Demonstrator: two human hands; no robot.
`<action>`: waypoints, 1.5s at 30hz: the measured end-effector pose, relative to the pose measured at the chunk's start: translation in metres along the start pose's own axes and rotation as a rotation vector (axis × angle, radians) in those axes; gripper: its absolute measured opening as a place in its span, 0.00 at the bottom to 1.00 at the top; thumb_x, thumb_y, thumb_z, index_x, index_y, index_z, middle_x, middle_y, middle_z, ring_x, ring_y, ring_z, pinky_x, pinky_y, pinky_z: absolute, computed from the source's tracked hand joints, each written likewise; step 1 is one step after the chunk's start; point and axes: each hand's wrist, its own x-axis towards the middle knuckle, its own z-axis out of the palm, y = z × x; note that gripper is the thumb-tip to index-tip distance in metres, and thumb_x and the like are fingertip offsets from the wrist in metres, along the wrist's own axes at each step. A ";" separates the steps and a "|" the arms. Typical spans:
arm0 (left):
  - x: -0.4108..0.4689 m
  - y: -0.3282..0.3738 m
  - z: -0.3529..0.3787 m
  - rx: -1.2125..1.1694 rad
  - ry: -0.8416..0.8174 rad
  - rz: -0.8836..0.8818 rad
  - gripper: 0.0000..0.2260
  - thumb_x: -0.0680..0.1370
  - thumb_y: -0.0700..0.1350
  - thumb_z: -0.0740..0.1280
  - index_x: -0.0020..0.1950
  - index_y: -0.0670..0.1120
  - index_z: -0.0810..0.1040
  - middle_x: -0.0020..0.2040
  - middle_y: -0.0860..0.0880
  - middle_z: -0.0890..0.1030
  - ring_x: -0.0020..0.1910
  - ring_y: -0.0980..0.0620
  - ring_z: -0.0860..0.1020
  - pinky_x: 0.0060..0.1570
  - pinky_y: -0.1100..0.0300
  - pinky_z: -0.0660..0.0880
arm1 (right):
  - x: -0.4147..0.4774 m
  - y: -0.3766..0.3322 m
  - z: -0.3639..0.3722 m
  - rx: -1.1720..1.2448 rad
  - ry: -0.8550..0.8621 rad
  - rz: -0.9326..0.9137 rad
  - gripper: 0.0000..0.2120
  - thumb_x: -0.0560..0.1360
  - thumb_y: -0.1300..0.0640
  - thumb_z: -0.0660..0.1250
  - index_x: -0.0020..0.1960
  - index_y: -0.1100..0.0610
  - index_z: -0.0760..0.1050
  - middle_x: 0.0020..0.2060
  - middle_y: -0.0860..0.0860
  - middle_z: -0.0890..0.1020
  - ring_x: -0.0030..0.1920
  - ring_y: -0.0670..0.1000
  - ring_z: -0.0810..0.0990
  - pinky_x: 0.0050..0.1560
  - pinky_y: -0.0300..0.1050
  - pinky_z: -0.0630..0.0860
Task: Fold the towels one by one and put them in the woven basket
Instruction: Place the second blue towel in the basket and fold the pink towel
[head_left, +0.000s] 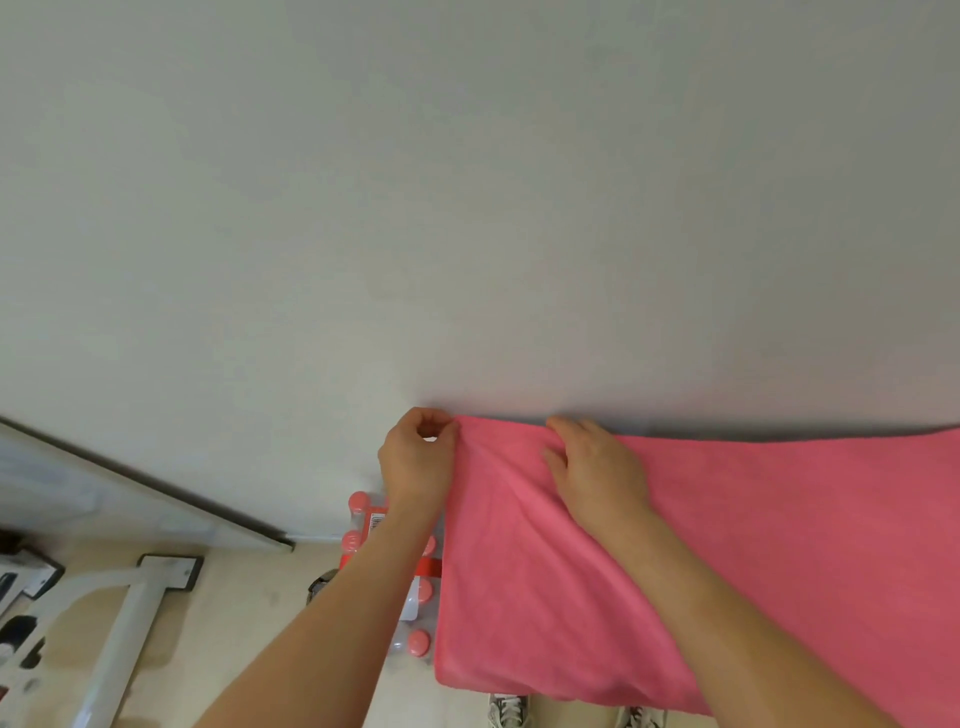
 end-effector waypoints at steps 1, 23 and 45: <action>0.000 -0.002 -0.001 -0.011 -0.014 -0.005 0.05 0.73 0.44 0.70 0.40 0.52 0.78 0.37 0.59 0.79 0.39 0.62 0.77 0.36 0.74 0.66 | 0.001 -0.001 0.001 0.001 0.005 0.023 0.15 0.78 0.52 0.62 0.63 0.53 0.73 0.56 0.54 0.79 0.55 0.57 0.79 0.51 0.51 0.76; -0.149 -0.080 -0.093 -0.061 -0.481 -0.090 0.09 0.71 0.38 0.74 0.36 0.40 0.75 0.29 0.46 0.78 0.30 0.53 0.75 0.34 0.57 0.74 | -0.181 -0.075 0.008 0.039 -0.166 -0.168 0.22 0.61 0.42 0.72 0.52 0.46 0.70 0.45 0.45 0.73 0.40 0.48 0.76 0.34 0.42 0.74; -0.006 -0.003 -0.040 0.099 -0.473 0.054 0.06 0.76 0.43 0.65 0.49 0.52 0.80 0.44 0.47 0.82 0.34 0.52 0.76 0.43 0.52 0.78 | -0.176 -0.088 0.010 0.401 -0.163 0.060 0.21 0.78 0.46 0.61 0.32 0.57 0.62 0.28 0.56 0.67 0.31 0.48 0.64 0.32 0.45 0.61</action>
